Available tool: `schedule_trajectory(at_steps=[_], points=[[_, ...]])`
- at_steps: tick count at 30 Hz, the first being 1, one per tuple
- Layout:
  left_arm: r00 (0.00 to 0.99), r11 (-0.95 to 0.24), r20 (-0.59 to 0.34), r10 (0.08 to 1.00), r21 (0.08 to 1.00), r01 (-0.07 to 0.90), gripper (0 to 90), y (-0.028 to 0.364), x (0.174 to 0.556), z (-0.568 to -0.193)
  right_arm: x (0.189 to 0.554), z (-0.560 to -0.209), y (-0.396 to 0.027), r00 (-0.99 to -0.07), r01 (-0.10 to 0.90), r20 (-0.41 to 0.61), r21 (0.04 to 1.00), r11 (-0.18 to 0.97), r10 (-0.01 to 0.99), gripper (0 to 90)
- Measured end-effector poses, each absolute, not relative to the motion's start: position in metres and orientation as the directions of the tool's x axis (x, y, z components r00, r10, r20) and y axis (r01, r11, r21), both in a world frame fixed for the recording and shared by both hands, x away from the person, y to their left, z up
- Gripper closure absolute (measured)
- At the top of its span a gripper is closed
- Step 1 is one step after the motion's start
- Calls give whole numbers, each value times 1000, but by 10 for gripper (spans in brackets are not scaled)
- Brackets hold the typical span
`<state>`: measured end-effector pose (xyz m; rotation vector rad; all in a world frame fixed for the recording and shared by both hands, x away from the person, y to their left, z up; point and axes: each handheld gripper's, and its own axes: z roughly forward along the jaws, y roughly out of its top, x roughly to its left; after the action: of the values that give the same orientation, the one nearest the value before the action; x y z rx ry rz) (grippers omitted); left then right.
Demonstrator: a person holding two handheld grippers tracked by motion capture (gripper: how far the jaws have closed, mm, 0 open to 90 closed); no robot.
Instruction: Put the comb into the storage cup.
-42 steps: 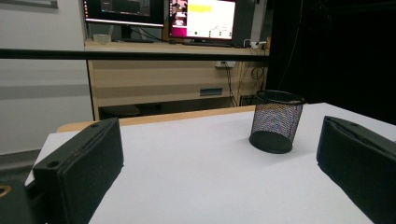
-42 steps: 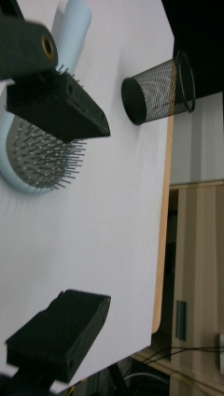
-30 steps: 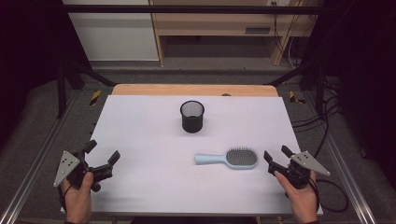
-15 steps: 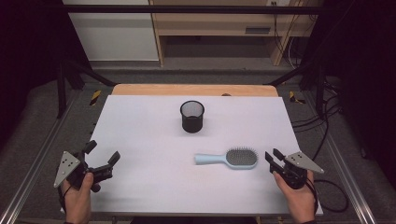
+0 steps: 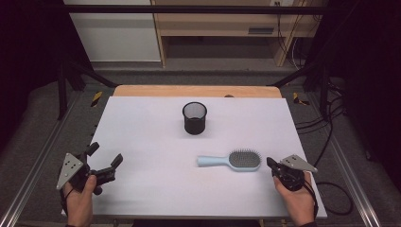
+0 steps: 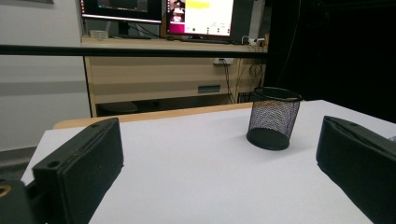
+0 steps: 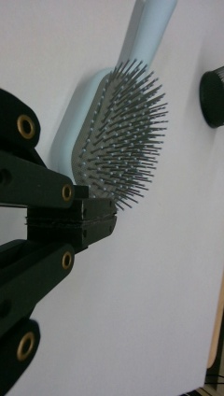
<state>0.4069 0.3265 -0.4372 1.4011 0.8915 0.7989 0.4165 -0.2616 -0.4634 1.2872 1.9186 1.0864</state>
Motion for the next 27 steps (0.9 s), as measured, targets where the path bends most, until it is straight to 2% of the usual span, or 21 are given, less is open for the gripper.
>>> schedule_trajectory(at_steps=[9, 27], points=[[474, 19, -41, 880, 999, 50, 7, 324, 407, -437, 436, -475, -261, -341, 524, -18, 826, 206, 940, 900], [475, 12, -35, 879, 999, 51, 7, 323, 407, -437, 464, -479, -246, -368, 520, -14, 826, 218, 930, 900]])
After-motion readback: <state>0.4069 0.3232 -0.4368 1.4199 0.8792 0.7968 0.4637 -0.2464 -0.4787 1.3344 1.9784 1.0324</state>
